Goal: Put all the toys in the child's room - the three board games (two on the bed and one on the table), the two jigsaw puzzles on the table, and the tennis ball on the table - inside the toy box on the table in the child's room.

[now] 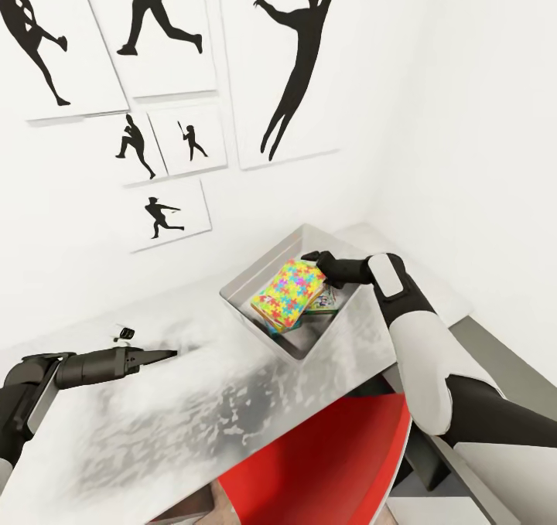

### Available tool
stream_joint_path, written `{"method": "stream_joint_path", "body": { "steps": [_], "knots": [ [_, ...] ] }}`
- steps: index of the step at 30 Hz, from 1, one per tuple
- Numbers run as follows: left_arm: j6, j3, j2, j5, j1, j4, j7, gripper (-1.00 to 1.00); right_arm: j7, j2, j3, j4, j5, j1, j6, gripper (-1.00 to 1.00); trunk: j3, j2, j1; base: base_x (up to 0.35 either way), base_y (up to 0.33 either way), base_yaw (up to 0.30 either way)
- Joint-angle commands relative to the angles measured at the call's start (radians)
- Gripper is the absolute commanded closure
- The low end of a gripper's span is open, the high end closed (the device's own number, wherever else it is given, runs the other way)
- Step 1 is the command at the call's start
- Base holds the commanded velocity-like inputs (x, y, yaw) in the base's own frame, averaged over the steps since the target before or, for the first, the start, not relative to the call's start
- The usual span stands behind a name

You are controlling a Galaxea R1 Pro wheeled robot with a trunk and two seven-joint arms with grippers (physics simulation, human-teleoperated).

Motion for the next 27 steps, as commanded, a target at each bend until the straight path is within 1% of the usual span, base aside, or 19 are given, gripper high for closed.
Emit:
{"method": "stream_joint_path", "body": {
  "steps": [1, 5, 13, 23, 27],
  "knots": [
    [0.011, -0.001, 0.0, 0.0, -0.001, 0.0, -0.004, -1.0, -0.002, 0.001, -0.006, -0.012, -0.001, -0.001, 0.007, -1.0, -0.002, -0.002, 0.001, 0.0, 0.0, 0.0],
    [0.011, -0.001, -0.001, 0.0, -0.001, 0.0, -0.004, -1.0, -0.002, 0.001, -0.005, -0.031, 0.0, -0.001, 0.011, -1.0, 0.0, -0.002, 0.001, 0.0, 0.0, 0.0],
    [0.011, -0.001, -0.001, 0.0, -0.001, 0.0, -0.004, -1.0, -0.002, 0.001, -0.005, -0.034, -0.001, -0.001, 0.012, -1.0, 0.012, -0.002, 0.001, -0.01, 0.0, -0.035],
    [0.011, -0.001, -0.001, 0.0, -0.001, 0.0, -0.004, -1.0, -0.002, 0.001, -0.005, -0.034, 0.0, -0.001, 0.011, -1.0, 0.028, -0.002, 0.001, -0.083, 0.0, -0.063],
    [0.011, 0.0, 0.0, 0.0, -0.001, 0.0, -0.005, -1.0, 0.0, 0.001, -0.005, -0.035, 0.0, -0.001, 0.011, -1.0, 0.034, -0.002, 0.001, -0.169, 0.0, -0.03]
  ]
}}
